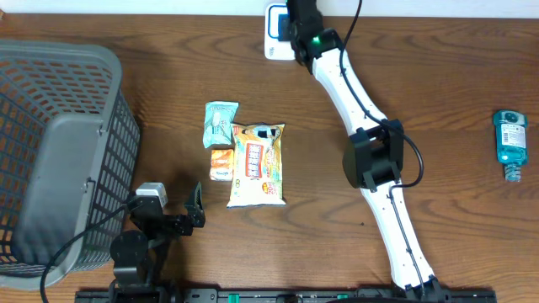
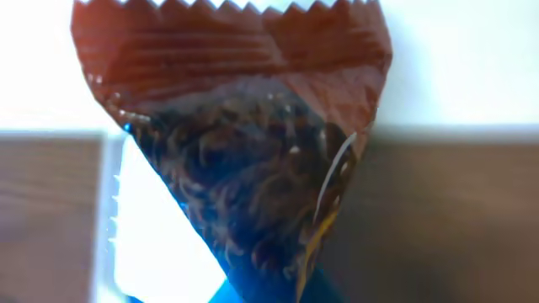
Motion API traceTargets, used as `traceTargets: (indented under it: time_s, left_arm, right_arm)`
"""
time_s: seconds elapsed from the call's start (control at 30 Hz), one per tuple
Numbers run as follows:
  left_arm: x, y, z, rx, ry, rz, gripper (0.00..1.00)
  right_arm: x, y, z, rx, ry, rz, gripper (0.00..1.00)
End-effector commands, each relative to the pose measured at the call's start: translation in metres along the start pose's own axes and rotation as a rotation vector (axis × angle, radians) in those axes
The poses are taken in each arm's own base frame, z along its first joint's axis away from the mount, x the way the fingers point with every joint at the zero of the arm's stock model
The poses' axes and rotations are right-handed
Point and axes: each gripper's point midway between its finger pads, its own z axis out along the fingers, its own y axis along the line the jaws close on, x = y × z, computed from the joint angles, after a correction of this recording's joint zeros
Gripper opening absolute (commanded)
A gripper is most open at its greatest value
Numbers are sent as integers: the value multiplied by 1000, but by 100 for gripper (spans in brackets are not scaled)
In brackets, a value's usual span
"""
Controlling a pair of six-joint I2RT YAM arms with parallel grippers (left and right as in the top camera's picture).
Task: Scan the item barcode
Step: 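Carry the chocolate bar to the white scanner and hold it, then move the chocolate bar to the right edge and release it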
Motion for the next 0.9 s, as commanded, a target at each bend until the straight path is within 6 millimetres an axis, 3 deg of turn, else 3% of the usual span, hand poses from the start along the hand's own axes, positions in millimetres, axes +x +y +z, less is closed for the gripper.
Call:
traceTargets:
  time_s: [0.0, 0.2, 0.4, 0.6, 0.87]
  left_arm:
    - [12, 0, 2, 7, 36, -18, 98]
    - [12, 0, 2, 7, 36, -18, 98]
    - [12, 0, 2, 7, 36, -18, 98]
    - [12, 0, 2, 7, 36, -18, 98]
    - [12, 0, 2, 7, 36, -18, 98]
  right_arm:
    - [-56, -66, -68, 302, -92, 109, 1]
    - [-23, -158, -120, 699, 27, 179, 1]
    - [11, -218, -155, 974, 81, 253, 1]
    - [28, -264, -175, 1093, 146, 317, 1]
    - [47, -343, -180, 1193, 220, 438, 1]
